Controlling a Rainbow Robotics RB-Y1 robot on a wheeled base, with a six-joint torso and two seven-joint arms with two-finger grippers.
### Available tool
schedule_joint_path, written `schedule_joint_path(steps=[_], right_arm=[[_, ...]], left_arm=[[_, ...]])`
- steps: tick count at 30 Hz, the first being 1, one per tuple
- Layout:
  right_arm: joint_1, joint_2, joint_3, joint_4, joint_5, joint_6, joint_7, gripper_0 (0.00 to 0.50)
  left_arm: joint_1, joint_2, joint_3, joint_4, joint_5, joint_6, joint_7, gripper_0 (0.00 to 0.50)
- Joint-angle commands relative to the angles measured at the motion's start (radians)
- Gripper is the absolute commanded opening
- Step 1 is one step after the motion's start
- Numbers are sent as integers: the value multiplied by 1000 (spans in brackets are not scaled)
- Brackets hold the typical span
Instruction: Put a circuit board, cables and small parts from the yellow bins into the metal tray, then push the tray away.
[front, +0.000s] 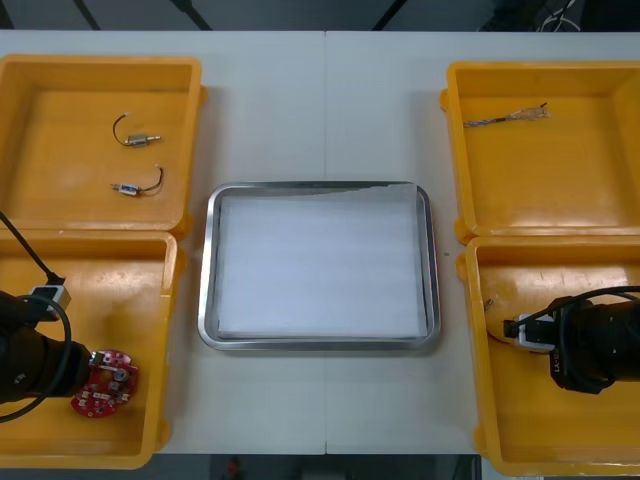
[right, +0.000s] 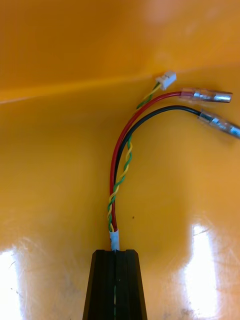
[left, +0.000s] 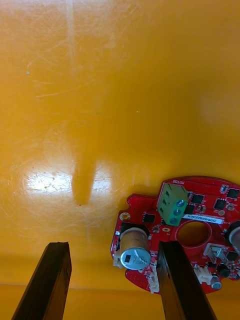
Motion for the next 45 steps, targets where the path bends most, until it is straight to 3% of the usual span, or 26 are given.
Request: schedule_joint_path(steps=[1,8,10,12,16,18,19,21,23,29,34,45], right_arm=[[-40,13,-7,0,-50,31,18,0],[-50,13,-76,-1,-121,94,18,0],[-50,13,-98,0,-137,113,18,0],[-50,13,-130,-1,-164,140,18,0],[-51,13,-184,-1,-196,197,18,0],[-51,13,-220,-1,-208,235,18,0],[-51,13,-228,0,-211,245,18,0],[-53,13,-266,-1,-234,280,18,0],[-53,13,-291,0,-251,307,18,0],[-68,13,-357,0,-271,392,18,0],[-96,13,-395,0,-269,490,-42,0],[-174,13,-429,-55,-257,642,-305,0]], left_arm=[[-4,-11,21,12,4,-13,-56,500],[7,-12,20,29,7,-36,-58,489],[8,-11,20,29,7,-37,-60,433],[10,-12,17,29,9,-37,-56,327],[10,-11,-19,46,-8,-72,-52,257],[10,-8,-40,69,-14,-112,-52,145],[8,-6,-46,75,-16,-123,-52,126],[8,0,-58,87,-21,-157,-53,42],[8,3,-58,86,-25,-157,-52,14],[7,38,-48,58,-19,-157,-50,0],[7,94,24,12,56,-120,-60,0],[8,118,313,-65,245,128,-95,0]])
